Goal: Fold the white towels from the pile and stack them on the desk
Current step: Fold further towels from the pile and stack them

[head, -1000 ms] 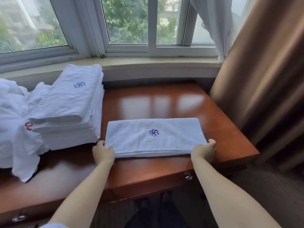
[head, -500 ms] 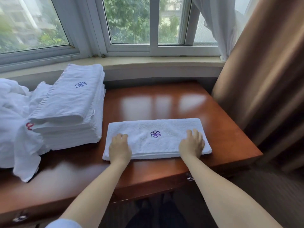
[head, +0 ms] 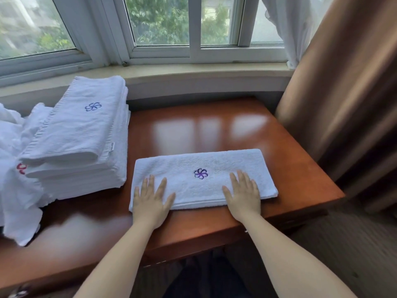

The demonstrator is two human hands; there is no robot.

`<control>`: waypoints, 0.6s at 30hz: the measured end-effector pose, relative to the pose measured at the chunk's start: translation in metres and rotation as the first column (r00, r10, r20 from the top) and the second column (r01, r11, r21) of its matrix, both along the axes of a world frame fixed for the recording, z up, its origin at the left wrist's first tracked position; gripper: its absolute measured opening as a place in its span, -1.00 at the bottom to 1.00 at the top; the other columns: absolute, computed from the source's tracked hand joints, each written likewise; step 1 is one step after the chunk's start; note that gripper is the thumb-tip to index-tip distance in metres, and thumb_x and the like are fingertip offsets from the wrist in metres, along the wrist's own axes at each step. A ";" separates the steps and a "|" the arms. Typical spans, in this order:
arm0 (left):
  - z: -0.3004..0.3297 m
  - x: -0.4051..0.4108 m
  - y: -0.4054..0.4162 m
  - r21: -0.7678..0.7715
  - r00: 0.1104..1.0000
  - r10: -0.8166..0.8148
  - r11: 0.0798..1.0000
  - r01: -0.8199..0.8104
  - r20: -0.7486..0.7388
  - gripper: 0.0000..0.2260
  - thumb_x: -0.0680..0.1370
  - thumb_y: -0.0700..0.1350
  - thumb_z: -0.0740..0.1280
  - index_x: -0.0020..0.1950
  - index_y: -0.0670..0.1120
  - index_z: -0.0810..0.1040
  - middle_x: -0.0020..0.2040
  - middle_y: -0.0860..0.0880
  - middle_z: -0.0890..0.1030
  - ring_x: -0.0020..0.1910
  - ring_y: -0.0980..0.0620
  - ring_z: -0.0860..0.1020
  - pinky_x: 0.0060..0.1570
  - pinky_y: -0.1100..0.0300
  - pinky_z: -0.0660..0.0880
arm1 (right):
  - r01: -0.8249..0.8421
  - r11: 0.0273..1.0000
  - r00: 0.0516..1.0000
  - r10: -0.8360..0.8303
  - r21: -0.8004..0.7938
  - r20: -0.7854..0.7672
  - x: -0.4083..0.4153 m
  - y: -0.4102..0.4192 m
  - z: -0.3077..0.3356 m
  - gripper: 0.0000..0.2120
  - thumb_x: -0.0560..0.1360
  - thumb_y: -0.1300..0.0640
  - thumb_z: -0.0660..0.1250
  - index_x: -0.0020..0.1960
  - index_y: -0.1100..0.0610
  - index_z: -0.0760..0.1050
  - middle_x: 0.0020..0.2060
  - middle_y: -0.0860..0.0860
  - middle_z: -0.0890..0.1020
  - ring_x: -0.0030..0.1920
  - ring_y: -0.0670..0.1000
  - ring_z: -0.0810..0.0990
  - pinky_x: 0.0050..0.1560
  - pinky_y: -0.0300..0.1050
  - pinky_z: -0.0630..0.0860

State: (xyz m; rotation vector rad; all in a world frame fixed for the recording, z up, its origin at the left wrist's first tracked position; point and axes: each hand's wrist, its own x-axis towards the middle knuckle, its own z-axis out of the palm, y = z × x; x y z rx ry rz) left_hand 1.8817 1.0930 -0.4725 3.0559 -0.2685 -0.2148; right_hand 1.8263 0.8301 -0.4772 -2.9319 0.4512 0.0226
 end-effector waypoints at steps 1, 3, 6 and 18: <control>0.000 0.000 0.000 -0.006 1.000 0.005 1.000 -0.005 -0.001 -0.41 0.59 0.31 -0.12 0.58 0.15 -0.11 0.59 -0.04 -0.19 0.56 -0.01 -0.22 0.48 -0.02 -0.26 | 0.029 1.000 1.000 -0.029 -0.011 0.000 -0.005 -0.008 -0.001 -0.41 0.61 -0.22 -0.17 0.58 -0.01 -0.08 0.57 -0.02 -0.08 0.55 -0.02 -0.16 0.51 -0.05 -0.22; 0.001 -0.001 0.000 -0.019 1.000 0.014 1.000 -0.014 -0.014 -0.41 0.59 0.30 -0.12 0.58 0.15 -0.11 0.59 -0.05 -0.20 0.56 -0.01 -0.23 0.48 -0.02 -0.26 | 0.060 0.998 0.998 -0.061 -0.027 -0.026 -0.015 -0.021 0.000 -0.42 0.62 -0.20 -0.17 0.58 0.00 -0.10 0.57 -0.02 -0.08 0.55 -0.02 -0.16 0.51 -0.05 -0.21; 0.006 -0.001 -0.008 -0.039 0.998 0.043 0.998 -0.045 -0.048 -0.44 0.61 0.26 -0.12 0.58 0.12 -0.08 0.59 -0.07 -0.17 0.56 -0.03 -0.21 0.49 -0.06 -0.25 | 0.108 0.994 0.994 -0.109 -0.027 -0.017 -0.014 -0.022 0.006 -0.46 0.64 -0.13 -0.11 0.57 0.04 0.00 0.56 0.00 0.01 0.55 -0.02 -0.08 0.50 -0.02 -0.18; 0.021 0.075 -0.043 -0.050 0.999 -0.047 0.998 0.047 0.005 -0.55 0.67 0.03 -0.10 0.58 0.06 0.03 0.59 0.02 -0.01 0.57 0.03 -0.08 0.47 -0.19 -0.18 | -0.286 0.954 0.956 0.277 0.090 0.096 0.095 0.043 0.023 -0.55 0.62 0.10 0.04 0.50 0.09 0.16 0.53 0.03 0.13 0.52 -0.01 0.04 0.48 -0.08 -0.03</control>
